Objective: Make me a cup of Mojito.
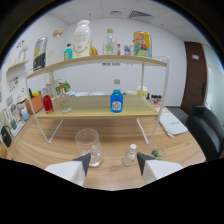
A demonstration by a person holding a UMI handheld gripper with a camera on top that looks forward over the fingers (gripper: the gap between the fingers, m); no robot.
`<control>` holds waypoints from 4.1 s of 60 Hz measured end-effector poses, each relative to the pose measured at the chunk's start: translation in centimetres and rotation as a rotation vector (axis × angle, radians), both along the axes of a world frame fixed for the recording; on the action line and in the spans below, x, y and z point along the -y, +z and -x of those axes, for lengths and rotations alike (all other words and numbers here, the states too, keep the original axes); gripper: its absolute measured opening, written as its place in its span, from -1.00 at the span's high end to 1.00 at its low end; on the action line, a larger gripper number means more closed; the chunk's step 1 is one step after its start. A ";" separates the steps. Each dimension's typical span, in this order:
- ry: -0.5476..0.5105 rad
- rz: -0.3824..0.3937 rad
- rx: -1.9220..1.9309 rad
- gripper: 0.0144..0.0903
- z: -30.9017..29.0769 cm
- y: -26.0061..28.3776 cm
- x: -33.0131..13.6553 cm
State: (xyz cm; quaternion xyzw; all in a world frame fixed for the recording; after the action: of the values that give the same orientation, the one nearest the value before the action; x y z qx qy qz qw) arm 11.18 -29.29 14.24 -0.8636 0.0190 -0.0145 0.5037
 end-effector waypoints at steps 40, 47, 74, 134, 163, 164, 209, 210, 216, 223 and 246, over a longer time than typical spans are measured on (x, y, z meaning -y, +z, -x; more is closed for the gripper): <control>0.090 -0.130 -0.042 -0.87 16.5 13.7 0.4; 0.128 -0.204 -0.071 -0.87 21.2 18.6 -1.6; 0.072 -0.361 -0.001 -0.89 27.5 26.0 -15.0; 0.060 -0.432 -0.045 0.05 25.4 28.1 -14.8; -0.031 -0.266 -0.228 0.05 18.5 9.0 -7.0; -0.038 -0.261 -0.243 0.05 18.3 8.4 -7.0; -0.344 -0.324 -1.795 0.06 14.0 8.5 -9.6; -0.353 -0.325 -1.827 0.06 13.9 8.5 -9.6; -0.391 -0.322 -2.003 0.06 13.0 8.6 -9.6; -0.390 -0.320 -2.110 0.06 13.2 8.9 -9.8; -0.308 -0.377 -1.477 0.05 12.8 10.2 -9.2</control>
State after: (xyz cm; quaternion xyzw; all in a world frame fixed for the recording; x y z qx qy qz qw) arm -1.63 -20.06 24.41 -0.5366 0.4716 0.4984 0.4912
